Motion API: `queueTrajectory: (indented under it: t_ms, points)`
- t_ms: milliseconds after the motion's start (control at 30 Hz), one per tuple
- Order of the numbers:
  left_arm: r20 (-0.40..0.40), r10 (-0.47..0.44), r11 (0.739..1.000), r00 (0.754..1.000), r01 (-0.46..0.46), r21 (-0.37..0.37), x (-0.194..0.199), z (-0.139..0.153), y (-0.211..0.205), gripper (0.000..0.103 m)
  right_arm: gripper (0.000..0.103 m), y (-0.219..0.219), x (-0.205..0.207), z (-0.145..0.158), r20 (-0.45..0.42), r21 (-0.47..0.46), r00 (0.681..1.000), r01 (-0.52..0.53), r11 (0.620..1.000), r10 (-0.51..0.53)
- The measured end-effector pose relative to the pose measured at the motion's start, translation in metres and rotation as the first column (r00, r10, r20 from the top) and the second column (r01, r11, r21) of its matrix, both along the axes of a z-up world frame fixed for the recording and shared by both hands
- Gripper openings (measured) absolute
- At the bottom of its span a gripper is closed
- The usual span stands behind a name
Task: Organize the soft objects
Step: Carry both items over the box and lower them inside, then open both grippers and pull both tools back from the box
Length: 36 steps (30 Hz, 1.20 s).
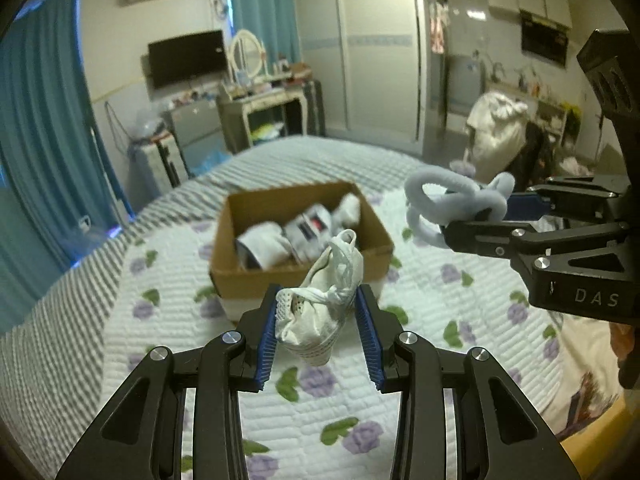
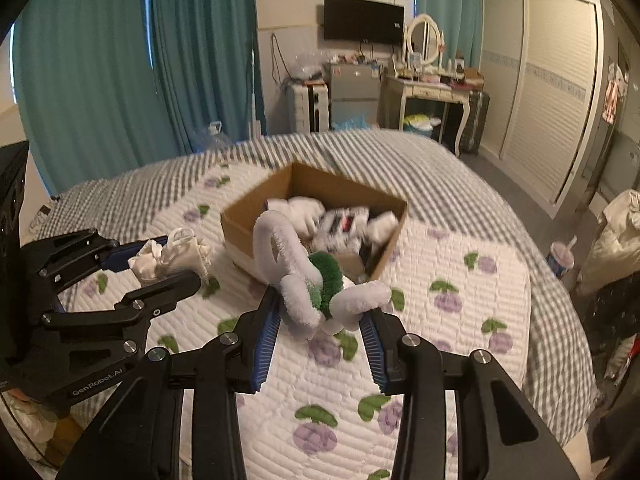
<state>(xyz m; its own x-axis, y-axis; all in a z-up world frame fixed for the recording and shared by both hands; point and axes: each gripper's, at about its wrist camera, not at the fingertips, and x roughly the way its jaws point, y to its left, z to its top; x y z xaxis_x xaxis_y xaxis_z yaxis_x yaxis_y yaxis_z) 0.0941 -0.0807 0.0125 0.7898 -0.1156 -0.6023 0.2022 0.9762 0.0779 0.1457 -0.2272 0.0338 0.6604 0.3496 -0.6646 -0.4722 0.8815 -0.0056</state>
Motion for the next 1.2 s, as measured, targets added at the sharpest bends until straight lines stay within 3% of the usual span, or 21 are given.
queueTrajectory:
  t_ms: [300,533,933,1200]
  points:
    - [0.072,0.032,0.999,0.997,-0.030,-0.037,0.034,0.027,0.023,0.036,0.039,0.016,0.030,0.044,0.073,0.072,0.997,0.006,0.997,-0.012]
    - [0.066,0.051,0.998,0.997,-0.048,-0.048,0.085,0.019,0.030,0.036,0.039,0.028,0.078,0.045,0.073,0.104,0.997,0.030,0.994,-0.038]
    - [-0.015,0.077,0.996,0.997,-0.077,-0.036,0.164,-0.032,0.039,0.036,0.039,0.040,0.169,-0.012,-0.013,0.113,0.997,0.080,0.990,-0.079]
    - [-0.090,0.079,0.995,0.993,-0.084,-0.050,0.195,-0.064,0.046,0.036,0.039,0.041,0.213,-0.059,-0.079,0.093,0.992,0.101,0.991,-0.094]
